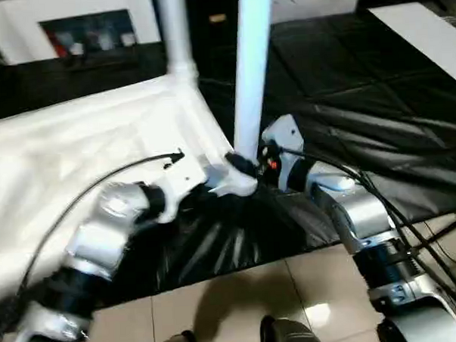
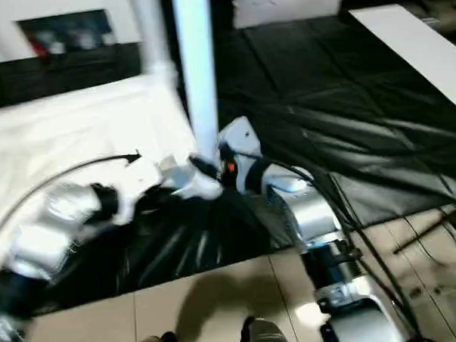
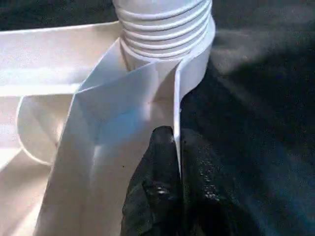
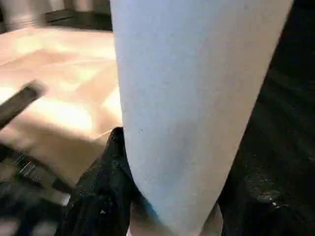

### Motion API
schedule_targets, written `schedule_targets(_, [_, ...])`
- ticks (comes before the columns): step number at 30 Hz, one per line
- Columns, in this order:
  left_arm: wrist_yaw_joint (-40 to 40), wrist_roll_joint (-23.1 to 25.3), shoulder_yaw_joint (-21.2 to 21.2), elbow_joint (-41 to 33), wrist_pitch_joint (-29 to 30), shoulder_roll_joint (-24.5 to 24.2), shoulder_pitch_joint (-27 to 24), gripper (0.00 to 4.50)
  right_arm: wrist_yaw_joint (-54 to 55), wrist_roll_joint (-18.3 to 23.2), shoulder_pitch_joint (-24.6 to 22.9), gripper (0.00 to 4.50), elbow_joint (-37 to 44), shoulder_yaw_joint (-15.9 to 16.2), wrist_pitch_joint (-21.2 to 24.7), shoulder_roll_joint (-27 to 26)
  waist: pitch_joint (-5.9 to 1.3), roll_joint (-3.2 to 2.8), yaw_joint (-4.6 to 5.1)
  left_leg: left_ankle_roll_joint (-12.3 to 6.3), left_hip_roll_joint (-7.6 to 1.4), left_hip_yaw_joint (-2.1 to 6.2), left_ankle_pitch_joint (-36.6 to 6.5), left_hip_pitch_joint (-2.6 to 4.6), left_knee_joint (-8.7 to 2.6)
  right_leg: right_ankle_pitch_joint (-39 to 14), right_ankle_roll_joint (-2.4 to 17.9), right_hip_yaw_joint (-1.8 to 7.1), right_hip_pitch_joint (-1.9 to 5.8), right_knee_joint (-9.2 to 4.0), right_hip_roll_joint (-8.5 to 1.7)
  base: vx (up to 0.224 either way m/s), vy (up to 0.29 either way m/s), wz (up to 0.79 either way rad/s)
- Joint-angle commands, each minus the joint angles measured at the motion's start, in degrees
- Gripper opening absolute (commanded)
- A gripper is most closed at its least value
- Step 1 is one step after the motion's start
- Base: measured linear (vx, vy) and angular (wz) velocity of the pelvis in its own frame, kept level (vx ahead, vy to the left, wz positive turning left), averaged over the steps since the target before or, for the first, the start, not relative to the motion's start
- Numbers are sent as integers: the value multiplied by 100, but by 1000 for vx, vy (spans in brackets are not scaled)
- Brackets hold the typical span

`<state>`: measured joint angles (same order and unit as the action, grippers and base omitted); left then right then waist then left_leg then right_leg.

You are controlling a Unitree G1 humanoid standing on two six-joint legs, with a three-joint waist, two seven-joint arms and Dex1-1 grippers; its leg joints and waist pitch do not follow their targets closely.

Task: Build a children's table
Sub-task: Insert table leg to table base

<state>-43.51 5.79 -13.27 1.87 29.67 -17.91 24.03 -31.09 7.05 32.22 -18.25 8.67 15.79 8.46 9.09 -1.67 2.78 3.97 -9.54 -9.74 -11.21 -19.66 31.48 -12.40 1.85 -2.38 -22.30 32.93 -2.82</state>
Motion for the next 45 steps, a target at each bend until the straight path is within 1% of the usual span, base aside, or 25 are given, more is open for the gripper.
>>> schedule_targets(1, [544, 21, 24, -457, 344, 342, -11, 0, 479, -324, -350, 190, -1142, 75, 665, -63, -188, 19, 4, -210, -371, 157, -1650, -33, -431, -2282, 1083, 354, 98, -480, -534, 0, 0, 0])
schedule_targets(2, [700, 25, -27, -468, 455, 510, 55, 0, 532, -333, -285, 190, -1195, 101, 634, -148, -201, 20, 0, -287, -355, 150, -1477, -59, -415, -2105, 1137, 342, 121, -472, -536, 0, 0, 0])
schedule_targets(3, [730, 33, -42, -451, 464, 530, 79, 0, 537, -337, -268, 190, -1209, 114, 617, -167, -229, 24, 2, -377, -352, 141, -1267, -77, -397, -1821, 1198, 341, 136, -447, -537, 0, 0, 0])
schedule_targets(5, [781, 75, -82, -450, 514, 512, 105, 0, 552, -332, -261, 190, -1189, 118, 609, -210, -239, 32, -17, -514, -334, 111, -1094, -88, -369, -1572, 1210, 341, 143, -449, -535, 0, 0, 0])
schedule_targets(6, [786, 126, -93, -395, 484, 445, 133, 0, 563, -329, -266, 190, -1175, 119, 622, -220, -241, 38, -21, -569, -333, 113, -1095, -94, -369, -1680, 1187, 332, 147, -454, -540, 0, 0, 0])
schedule_targets(10, [842, 291, -58, -480, 702, 308, 129, 0, 621, -333, -306, 190, -1165, 115, 621, -253, -250, 11, -33, -519, -352, 119, -1177, -91, -376, -1965, 1107, 305, 134, -467, -544, 0, 0, 0])
schedule_targets(13, [872, 293, -55, -561, 820, 296, 111, 0, 542, -345, -310, 190, -1202, 147, 545, -257, -257, 5, -25, -450, -363, 128, -1179, -102, -381, -1855, 1131, 300, 141, -447, -537, 0, 0, 0])
schedule_targets(16, [835, 350, -220, -586, 862, 110, 87, 0, 489, -344, -268, 190, -1329, 139, 371, -296, -281, -11, -20, -462, -361, 125, -1117, -111, -369, -1599, 1199, 303, 156, -422, -540, 0, 0, 0])
schedule_targets(17, [817, 363, -254, -587, 874, 75, 76, 0, 499, -327, -250, 225, -1359, 111, 350, -311, -284, -16, -9, -477, -358, 120, -1065, -113, -365, -1479, 1237, 297, 160, -414, -531, 0, 0, 0])
schedule_targets(18, [872, 296, -167, -553, 902, 141, 77, 0, 486, -264, -216, 225, -1398, 47, 347, -332, -287, -20, -1, -488, -354, 113, -1057, -109, -358, -1417, 1280, 297, 163, -410, -528, 0, 0, 0])
schedule_targets(22, [882, 204, -68, -497, 912, 190, 106, 0, 497, -221, -159, 268, -1468, -22, 293, -348, -289, -23, -7, -476, -350, 107, -1088, -99, -347, -1579, 1316, 295, 164, -431, -538, 0, 0, 0])
schedule_targets(27, [735, -4, 12, -334, 589, 147, 163, 0, 366, -247, -172, 311, -1492, -28, 47, -267, -329, -34, -30, -539, -345, 94, -876, -93, -319, -1088, 1421, 286, 186, -384, -517, 0, 0, 0])
schedule_targets(29, [624, -184, 73, -194, 380, 140, 168, 0, 173, -216, -250, 319, -1402, -21, -130, -183, -367, -35, -57, -607, -355, 80, -639, -94, -293, -674, 1555, 293, 209, -343, -521, 0, 0, 0])
schedule_targets(30, [565, -212, 69, -141, 286, 119, 173, 0, 85, -206, -289, 343, -1344, -4, -204, -143, -400, -32, -70, -681, -344, 71, -417, -95, -265, -305, 1628, 294, 235, -300, -511, 0, 0, 0])
schedule_targets(31, [527, -228, 79, -90, 228, 103, 177, 0, -8, -185, -336, 343, -1268, 9, -236, -96, -406, -35, -81, -744, -342, 78, -289, -116, -258, -87, 1658, 293, 251, -273, -510, 0, 0, 0])
schedule_targets(32, [507, -239, 88, -61, 197, 97, 181, 0, -55, -172, -361, 358, -1228, 11, -262, -69, -414, -24, -85, -889, -329, 69, -99, -121, -239, 251, 1710, 285, 259, -240, -497, 0, 0, 0])
schedule_targets(33, [458, -270, 109, 3, 125, 85, 193, 0, -151, -143, -419, 358, -1135, 7, -333, -10, -409, -55, -101, -1013, -323, 67, -39, -133, -226, 328, 1727, 277, 266, -240, -510, 0, 0, 0])
schedule_targets(34, [451, -274, 112, 12, 115, 83, 194, 0, -163, -140, -426, 364, -1123, 6, -343, -2, -414, -54, -109, -1048, -328, 62, -44, -127, -223, 292, 1720, 273, 265, -244, -514, 0, 0, 0])
schedule_targets(35, [349, -255, 56, 149, -146, -32, 209, 0, -306, -116, -537, 374, -964, 0, -485, 118, -414, -79, -129, -1081, -330, 57, -86, -119, -215, 146, 1699, 263, 254, -265, -512, 0, 0, 0])
schedule_targets(37, [250, -280, 19, 246, -285, -126, 200, 0, -447, -68, -625, 374, -834, -25, -582, 222, -424, -64, -159, -1043, -324, 57, -165, -122, -215, -90, 1634, 262, 272, -276, -512, 0, 0, 0])
schedule_targets(38, [146, -337, 24, 343, -410, -195, 195, 0, -586, 0, -708, 390, -711, -82, -633, 328, -435, -88, -162, -998, -333, 60, -196, -116, -216, -197, 1617, 261, 274, -273, -508, 0, 0, 0])
schedule_targets(41, [-70, -368, -38, 500, -633, -349, 198, 0, -854, 106, -851, 418, -498, -145, -728, 502, -451, -89, -160, -965, -319, 58, -219, -133, -195, -244, 1615, 262, 281, -282, -488, 0, 0, 0])
schedule_targets(42, [-154, -379, -62, 549, -706, -401, 198, 0, -925, 131, -897, 427, -427, -162, -742, 564, -482, -86, -168, -990, -320, 65, -111, -146, -180, -59, 1609, 263, 301, -249, -488, 0, 0, 0])
schedule_targets(44, [-384, -390, -126, 672, -944, -529, 215, 0, -1088, 234, -1026, 443, -186, -257, -726, 738, -495, -93, -174, -1088, -321, 66, 36, -134, -152, 181, 1623, 264, 278, -213, -472, 0, 0, 0])
schedule_targets(45, [-457, -380, -150, 722, -1085, -573, 225, 0, -1154, 294, -1070, 448, -95, -322, -774, 798, -519, -82, -184, -1130, -322, 66, 110, -151, -134, 282, 1635, 264, 294, -192, -472, 0, 0, 0])
